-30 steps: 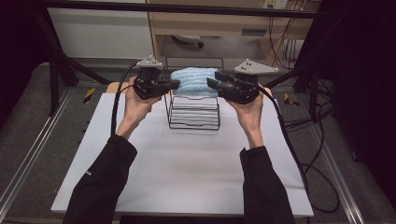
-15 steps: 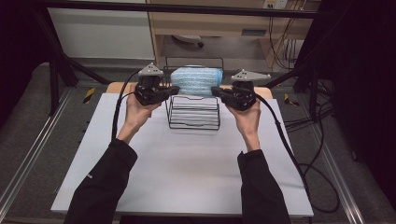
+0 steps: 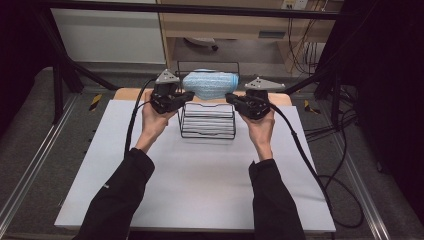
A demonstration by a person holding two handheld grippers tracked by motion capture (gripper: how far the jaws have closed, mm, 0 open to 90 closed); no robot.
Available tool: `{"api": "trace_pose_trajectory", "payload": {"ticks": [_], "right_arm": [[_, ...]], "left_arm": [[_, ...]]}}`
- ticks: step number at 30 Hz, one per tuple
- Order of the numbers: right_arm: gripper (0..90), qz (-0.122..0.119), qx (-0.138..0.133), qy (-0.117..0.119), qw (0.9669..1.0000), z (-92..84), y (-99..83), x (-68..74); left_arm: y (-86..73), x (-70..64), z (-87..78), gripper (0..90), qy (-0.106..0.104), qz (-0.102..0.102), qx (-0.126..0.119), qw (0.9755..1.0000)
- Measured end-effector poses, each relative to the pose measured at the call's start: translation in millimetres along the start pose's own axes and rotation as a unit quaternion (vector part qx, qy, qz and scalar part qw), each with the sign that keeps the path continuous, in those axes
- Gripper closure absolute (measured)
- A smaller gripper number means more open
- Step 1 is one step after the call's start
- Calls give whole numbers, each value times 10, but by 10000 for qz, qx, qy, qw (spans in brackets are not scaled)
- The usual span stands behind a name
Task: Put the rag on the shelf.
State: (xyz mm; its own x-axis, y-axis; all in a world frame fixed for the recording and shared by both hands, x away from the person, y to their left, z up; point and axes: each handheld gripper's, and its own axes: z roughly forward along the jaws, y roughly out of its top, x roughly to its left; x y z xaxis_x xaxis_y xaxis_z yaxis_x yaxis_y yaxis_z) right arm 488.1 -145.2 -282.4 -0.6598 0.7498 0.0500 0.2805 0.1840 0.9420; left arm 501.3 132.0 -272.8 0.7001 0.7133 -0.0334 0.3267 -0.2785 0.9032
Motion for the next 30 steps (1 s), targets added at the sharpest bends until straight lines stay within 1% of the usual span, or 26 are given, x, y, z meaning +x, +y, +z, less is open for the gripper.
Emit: {"api": "trace_pose_trajectory", "payload": {"ticks": [1,4,6,10,12,14,17,20,23,27,30], "right_arm": [[867,-8,-13,16,10000,-3,1,3],[846,-41,-21,60,10000,-29,5,17],[826,-61,-82,91,9999,-58,15,37],[750,-69,-174,197,9996,-119,43,72],[711,-102,-201,214,9995,-142,63,82],[676,-118,-250,204,9994,-167,84,96],[636,-135,-309,201,9992,-206,119,116],[603,-157,-322,197,9992,-240,143,125],[563,-115,-339,199,9992,-266,161,126],[499,-126,-321,219,9992,-292,180,125],[443,-74,-353,247,9990,-323,192,125]], "left_arm": [[-3,-4,-14,885,-31,-17,-13,10000],[-9,-25,-72,864,-65,45,-38,10000],[-6,-39,-115,853,-93,5,-75,9999],[18,-60,-201,807,-165,-8,-179,9997],[32,-65,-234,774,-185,-18,-212,9996],[46,-68,-264,755,-152,-13,-223,9996],[63,-65,-303,711,-167,-38,-258,9995],[77,-60,-338,649,-189,-30,-273,9994],[91,-60,-362,574,-191,-8,-272,9994],[104,-64,-393,481,-119,45,-271,9996],[103,-61,-419,421,-94,61,-276,9996]]}}
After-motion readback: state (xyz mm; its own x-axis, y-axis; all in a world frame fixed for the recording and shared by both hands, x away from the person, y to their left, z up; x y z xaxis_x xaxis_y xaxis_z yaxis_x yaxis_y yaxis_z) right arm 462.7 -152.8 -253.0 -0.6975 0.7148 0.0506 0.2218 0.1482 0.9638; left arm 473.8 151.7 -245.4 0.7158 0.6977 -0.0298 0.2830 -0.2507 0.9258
